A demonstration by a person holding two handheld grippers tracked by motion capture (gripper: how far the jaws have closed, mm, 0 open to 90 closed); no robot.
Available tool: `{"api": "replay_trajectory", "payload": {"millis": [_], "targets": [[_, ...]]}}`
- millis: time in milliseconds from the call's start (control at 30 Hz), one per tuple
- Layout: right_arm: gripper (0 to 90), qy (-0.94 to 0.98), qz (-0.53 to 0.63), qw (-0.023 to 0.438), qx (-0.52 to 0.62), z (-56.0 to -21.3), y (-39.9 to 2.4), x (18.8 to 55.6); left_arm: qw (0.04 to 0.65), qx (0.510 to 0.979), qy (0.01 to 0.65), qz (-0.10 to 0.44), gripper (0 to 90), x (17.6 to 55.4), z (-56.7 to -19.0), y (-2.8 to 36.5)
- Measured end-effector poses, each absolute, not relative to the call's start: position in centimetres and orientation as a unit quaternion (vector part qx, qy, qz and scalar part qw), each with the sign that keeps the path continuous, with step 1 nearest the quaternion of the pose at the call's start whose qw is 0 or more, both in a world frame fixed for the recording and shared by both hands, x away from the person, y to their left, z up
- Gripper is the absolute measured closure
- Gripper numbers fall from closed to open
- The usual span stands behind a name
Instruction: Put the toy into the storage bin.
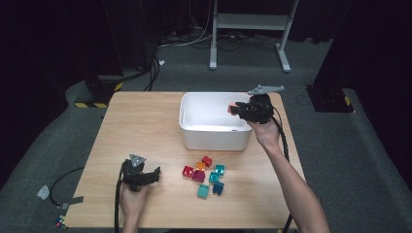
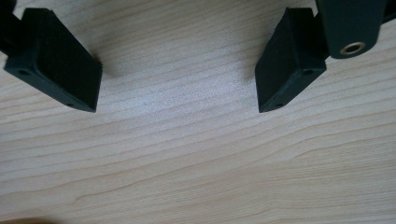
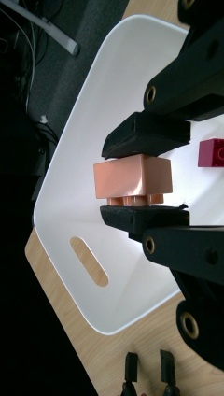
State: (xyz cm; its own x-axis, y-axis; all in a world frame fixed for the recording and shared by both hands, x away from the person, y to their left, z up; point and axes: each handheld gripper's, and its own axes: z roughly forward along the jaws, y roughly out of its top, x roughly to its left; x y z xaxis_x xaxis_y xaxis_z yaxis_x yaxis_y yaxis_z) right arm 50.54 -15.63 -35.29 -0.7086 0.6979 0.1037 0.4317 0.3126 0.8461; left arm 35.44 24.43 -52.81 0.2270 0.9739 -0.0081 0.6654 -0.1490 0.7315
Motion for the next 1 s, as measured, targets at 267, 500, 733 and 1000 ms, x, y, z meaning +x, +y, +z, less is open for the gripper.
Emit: {"api": "replay_trajectory", "payload": {"millis": [267, 500, 733, 1000], "targets": [[65.7, 0.797, 0.458, 0.142, 0.368, -36.0, -15.5, 51.6, 0.315, 0.717, 0.571, 0.245, 15.0, 35.4, -52.8, 24.4], [65.6, 0.8, 0.446, 0.149, 0.372, -35.8, -15.1, 52.4, 0.315, 0.717, 0.571, 0.245, 15.0, 35.4, -52.8, 24.4], [65.5, 0.808, 0.427, 0.145, 0.38, -36.8, -14.4, 53.4, 0.315, 0.717, 0.571, 0.245, 14.9, 35.4, -52.8, 24.4], [65.5, 0.811, 0.416, 0.139, 0.387, -37.6, -14.0, 53.9, 0.315, 0.717, 0.571, 0.245, 15.0, 35.4, -52.8, 24.4]]}}
